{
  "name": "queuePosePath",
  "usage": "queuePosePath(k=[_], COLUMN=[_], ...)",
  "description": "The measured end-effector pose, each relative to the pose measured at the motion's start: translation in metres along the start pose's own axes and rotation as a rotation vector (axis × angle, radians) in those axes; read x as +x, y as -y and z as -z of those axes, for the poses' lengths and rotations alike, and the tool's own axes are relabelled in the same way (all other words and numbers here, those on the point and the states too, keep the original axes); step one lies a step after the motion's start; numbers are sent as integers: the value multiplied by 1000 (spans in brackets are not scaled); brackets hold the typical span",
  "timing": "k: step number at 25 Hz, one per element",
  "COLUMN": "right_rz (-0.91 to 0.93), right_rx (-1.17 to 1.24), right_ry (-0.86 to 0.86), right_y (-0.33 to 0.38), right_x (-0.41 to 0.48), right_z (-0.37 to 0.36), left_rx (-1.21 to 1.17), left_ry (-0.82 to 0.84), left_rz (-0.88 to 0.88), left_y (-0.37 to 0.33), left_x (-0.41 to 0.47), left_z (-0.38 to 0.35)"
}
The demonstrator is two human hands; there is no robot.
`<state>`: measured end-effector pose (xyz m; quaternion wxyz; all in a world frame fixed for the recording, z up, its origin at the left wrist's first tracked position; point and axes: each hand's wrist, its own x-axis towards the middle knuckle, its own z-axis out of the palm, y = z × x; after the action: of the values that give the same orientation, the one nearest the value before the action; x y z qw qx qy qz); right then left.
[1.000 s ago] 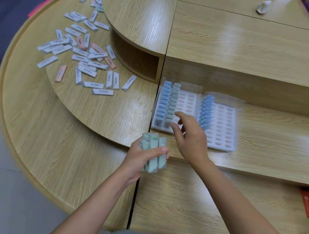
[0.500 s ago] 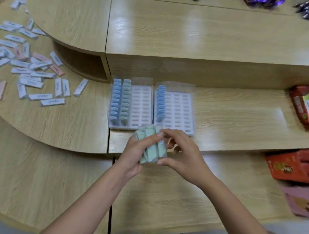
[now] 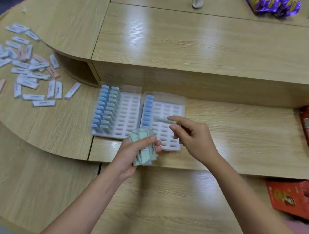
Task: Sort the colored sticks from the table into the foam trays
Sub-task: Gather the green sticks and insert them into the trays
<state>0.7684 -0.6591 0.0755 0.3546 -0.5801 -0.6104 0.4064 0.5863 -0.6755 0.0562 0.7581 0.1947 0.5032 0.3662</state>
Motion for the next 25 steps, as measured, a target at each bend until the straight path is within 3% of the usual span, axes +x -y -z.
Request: queuePosePath(k=[3, 6, 10, 13, 20, 25], right_rz=[-142, -162, 45, 139, 404, 409], right_rx=[80, -32, -540, -734, -759, -769], right_ry=[72, 98, 160, 155, 88, 28], right_y=[-3, -8, -10, -20, -38, -46], right_x=[44, 75, 101, 113, 122, 122], right_z=[9, 9, 0, -6, -15, -33], left_rx=[-9, -10, -1, 10, -1, -21], left_ry=[-31, -57, -66, -60, -30, -8], left_rz=[0, 19, 25, 30, 51, 38], left_y=[0, 1, -6, -11, -13, -16], left_x=[0, -4, -4, -5, -6, -8], left_z=[3, 14, 27, 31, 36, 37])
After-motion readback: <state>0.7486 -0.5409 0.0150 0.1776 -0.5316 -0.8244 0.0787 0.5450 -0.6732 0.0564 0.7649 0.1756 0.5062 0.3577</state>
